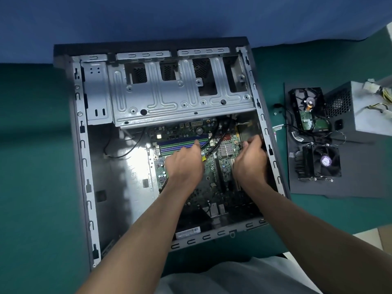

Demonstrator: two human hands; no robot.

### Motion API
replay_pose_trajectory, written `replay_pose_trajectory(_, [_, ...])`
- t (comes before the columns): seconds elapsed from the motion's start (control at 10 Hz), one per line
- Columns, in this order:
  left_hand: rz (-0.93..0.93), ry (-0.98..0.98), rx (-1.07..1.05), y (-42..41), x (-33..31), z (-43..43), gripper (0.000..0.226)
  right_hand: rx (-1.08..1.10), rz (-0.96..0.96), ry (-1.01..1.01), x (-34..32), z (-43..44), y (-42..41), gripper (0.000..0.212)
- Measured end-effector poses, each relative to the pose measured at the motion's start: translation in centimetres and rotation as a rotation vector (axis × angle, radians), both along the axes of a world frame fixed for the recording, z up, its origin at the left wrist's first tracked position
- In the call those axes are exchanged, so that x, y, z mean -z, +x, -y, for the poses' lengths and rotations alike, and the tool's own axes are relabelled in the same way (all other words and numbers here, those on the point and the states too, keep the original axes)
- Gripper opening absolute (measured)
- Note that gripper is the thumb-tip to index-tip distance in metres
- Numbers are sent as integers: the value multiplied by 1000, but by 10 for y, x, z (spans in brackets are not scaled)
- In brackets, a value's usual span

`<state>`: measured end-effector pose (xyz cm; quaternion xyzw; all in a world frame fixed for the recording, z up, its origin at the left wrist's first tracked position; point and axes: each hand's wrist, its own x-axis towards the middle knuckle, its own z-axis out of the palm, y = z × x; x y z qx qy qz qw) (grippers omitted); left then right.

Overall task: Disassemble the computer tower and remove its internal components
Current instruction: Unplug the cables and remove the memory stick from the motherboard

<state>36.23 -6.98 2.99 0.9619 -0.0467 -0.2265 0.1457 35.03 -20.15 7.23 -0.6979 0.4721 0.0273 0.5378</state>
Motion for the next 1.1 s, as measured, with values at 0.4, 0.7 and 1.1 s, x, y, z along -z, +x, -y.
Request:
replay_pose_trajectory(0.4, [-1,-76,-65,-3,1,-3,53,-155,27,-301,12,4,-5,17])
replay_pose_trajectory(0.7, [-10,-112,-116,-3,3,-3,51,-402,-118,-492,2,4,5,1])
replay_pose_trajectory(1.1, [14,-152,-148,-2,6,-3,43,-678,-208,-654,-2,10,8,20])
